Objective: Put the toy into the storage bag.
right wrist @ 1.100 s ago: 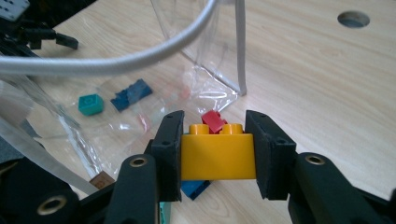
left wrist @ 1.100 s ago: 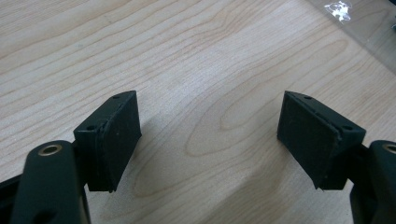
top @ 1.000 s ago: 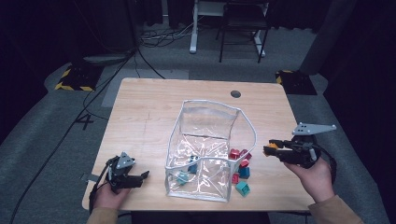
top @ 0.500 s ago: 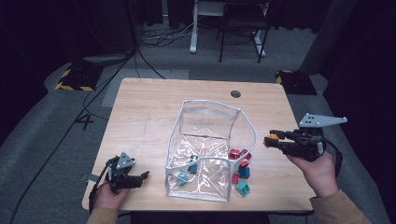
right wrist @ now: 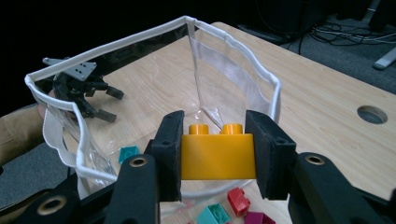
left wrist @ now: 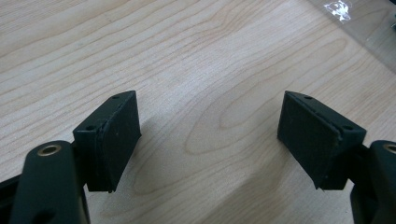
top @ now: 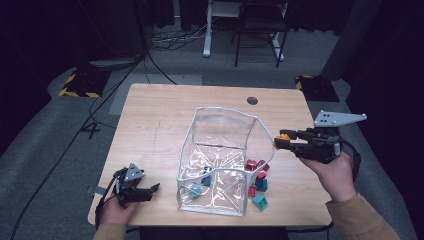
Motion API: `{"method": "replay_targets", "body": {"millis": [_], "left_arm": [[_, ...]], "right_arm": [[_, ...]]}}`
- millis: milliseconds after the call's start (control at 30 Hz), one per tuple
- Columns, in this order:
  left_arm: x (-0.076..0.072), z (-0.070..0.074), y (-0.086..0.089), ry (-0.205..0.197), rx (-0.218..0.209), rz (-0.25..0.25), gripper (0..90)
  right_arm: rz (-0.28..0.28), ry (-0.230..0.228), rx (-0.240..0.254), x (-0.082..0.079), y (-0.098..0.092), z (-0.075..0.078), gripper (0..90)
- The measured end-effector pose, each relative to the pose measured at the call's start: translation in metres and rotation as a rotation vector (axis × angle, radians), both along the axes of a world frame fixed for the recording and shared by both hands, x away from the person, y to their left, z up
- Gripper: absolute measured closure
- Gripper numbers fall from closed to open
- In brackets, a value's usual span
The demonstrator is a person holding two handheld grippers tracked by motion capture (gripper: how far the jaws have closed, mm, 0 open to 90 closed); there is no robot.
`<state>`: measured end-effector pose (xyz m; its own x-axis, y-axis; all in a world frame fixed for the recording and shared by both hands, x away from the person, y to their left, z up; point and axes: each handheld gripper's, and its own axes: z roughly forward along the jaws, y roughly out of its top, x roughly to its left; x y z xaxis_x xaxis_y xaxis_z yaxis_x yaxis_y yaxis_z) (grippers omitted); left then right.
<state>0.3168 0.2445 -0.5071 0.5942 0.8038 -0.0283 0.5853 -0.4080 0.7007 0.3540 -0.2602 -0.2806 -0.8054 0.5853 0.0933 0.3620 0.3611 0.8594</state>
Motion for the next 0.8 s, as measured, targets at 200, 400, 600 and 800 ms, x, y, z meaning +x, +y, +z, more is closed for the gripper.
{"method": "replay_targets", "body": {"millis": [200, 400, 600, 800], "left_arm": [[0.000, 0.000, 0.000, 0.001, -0.001, 0.000, 21.5], [0.000, 0.000, 0.000, 0.001, 0.000, -0.001, 21.5], [0.000, 0.000, 0.000, 0.000, 0.000, -0.001, 21.5], [0.000, 0.000, 0.000, 0.000, 0.000, 0.000, 21.5]], "right_arm": [[0.038, -0.013, -0.014, 0.005, 0.020, 0.008, 58.8], [0.080, -0.022, -0.032, 0.011, 0.043, 0.015, 58.8], [0.115, -0.028, -0.041, 0.016, 0.063, 0.020, 58.8], [0.146, -0.022, -0.045, 0.022, 0.083, 0.023, 58.8]]}}
